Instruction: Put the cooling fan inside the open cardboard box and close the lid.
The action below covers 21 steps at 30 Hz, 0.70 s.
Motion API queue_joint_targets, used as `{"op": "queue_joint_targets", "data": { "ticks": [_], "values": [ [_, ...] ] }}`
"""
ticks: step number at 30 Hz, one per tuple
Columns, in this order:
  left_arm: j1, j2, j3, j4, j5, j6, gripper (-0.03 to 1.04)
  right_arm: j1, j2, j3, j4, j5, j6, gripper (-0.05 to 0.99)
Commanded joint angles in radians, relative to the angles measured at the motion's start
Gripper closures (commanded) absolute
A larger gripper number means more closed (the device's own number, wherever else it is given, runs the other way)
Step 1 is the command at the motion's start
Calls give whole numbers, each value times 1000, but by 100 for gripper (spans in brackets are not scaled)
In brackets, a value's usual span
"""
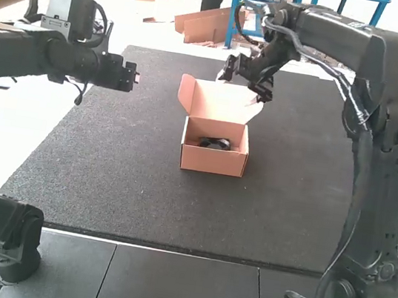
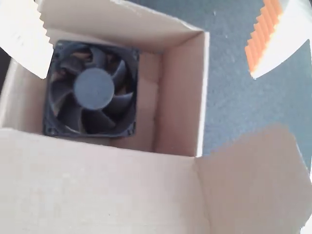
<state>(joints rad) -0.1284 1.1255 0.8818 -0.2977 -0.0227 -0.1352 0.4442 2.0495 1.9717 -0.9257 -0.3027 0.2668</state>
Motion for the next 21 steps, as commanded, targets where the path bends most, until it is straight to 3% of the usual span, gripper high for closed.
{"op": "queue_joint_targets", "data": {
  "ticks": [1,7,14,21],
  "values": [
    [-8,39,65,28,-6,9,4,-61,-74,-43,27,119,-144,3],
    [-45,161,134,57,-23,6,4,-139,-155,-191,225,175,-204,3],
    [-97,312,233,86,-42,2,4,-165,-157,-264,380,109,-210,3],
    [-111,453,342,97,-79,-3,4,-164,-124,-275,495,79,-204,3]
  ]
}}
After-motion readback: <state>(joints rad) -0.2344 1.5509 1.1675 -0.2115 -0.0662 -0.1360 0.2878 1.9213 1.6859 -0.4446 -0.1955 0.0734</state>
